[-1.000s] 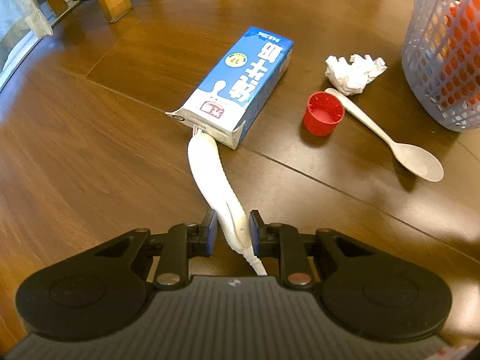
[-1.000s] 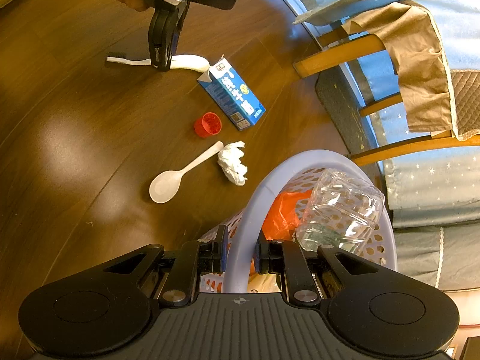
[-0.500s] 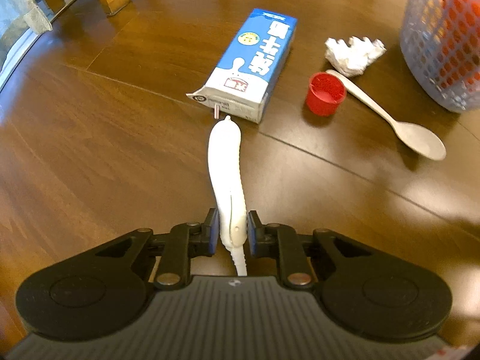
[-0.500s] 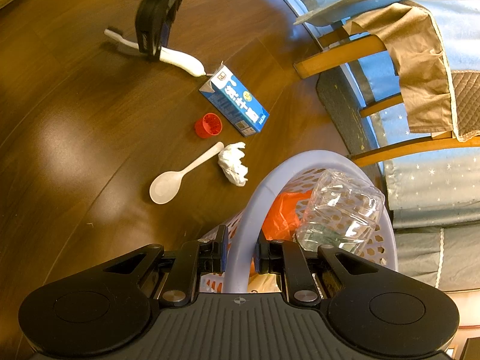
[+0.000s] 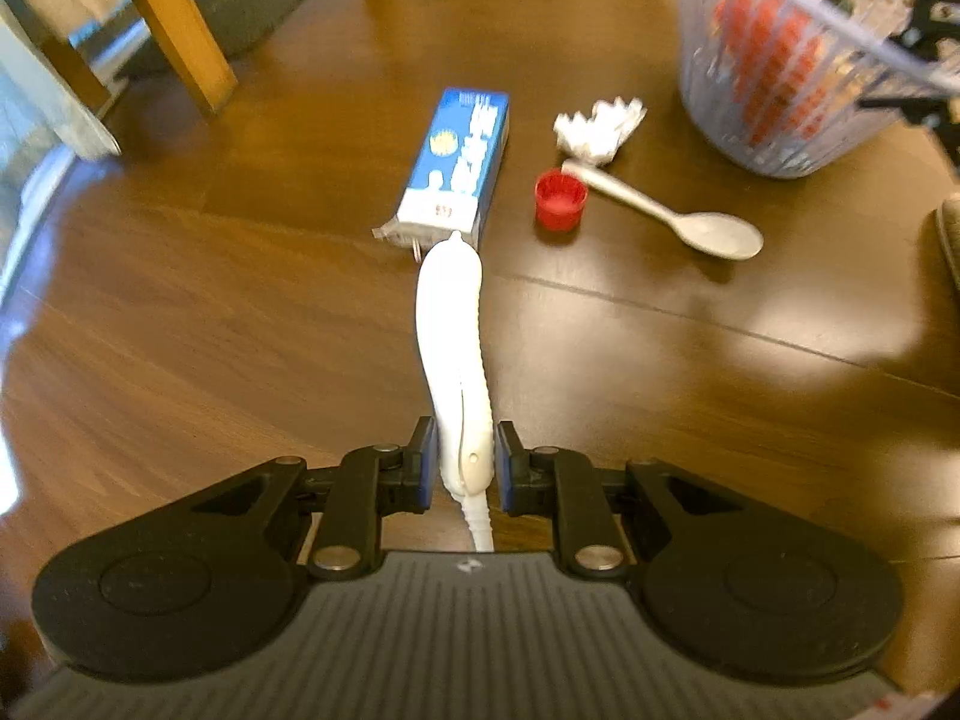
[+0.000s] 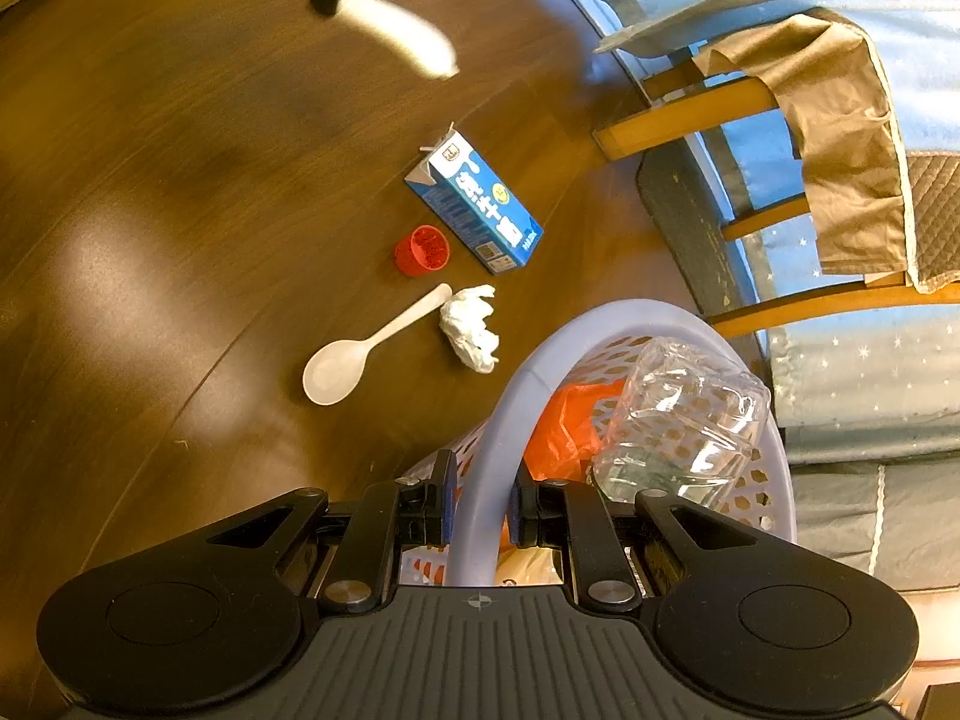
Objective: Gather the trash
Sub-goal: 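Carry the toothbrush with the left tool into the wastebasket and release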
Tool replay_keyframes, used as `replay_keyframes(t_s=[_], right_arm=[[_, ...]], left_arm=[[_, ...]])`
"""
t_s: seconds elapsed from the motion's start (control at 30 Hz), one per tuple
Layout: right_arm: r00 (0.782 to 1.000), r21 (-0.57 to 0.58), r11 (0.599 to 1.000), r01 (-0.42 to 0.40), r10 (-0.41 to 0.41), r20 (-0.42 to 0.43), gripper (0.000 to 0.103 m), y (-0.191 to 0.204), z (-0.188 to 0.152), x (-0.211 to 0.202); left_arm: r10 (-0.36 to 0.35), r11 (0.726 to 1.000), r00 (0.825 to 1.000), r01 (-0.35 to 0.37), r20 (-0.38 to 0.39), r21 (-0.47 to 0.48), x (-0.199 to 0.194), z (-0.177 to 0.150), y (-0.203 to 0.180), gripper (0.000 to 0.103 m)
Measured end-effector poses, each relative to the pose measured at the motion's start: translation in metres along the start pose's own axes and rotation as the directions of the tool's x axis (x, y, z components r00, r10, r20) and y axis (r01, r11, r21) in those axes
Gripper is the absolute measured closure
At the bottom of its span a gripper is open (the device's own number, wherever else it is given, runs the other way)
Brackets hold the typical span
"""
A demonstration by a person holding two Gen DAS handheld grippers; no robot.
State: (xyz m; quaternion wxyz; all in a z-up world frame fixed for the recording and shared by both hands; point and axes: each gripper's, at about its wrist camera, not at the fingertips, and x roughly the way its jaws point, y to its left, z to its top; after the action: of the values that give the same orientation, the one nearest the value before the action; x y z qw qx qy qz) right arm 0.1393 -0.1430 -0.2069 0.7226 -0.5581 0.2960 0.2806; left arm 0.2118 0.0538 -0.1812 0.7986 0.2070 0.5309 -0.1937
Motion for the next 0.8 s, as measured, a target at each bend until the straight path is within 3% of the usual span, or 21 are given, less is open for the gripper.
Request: replay_keyframes(t_s=[0.27,0.53,0.8], right_arm=[[1.000,-0.052,0.999,0.003,-0.002,0.015,0.090,0.009,-0.002,-0.001],[1.000,-0.093,0.996,0.008,-0.007,0.021,0.090,0.012,-0.002,0.001],[0.999,-0.121,0.992,0.020,-0.015,0.039,0.090,0.020,-0.003,0.000]], left_arm=[[0.013,0.998,0.997,-0.018,0.070,0.064,-0.072,0.024,-0.003,0.087],[0.003,0.993,0.993,-0.017,0.117,0.121,-0.133,0.049,-0.030,0.087],[-0.054,0.961,0.983,0.004,0.173,0.275,-0.170,0.092,-0.075,0.087]])
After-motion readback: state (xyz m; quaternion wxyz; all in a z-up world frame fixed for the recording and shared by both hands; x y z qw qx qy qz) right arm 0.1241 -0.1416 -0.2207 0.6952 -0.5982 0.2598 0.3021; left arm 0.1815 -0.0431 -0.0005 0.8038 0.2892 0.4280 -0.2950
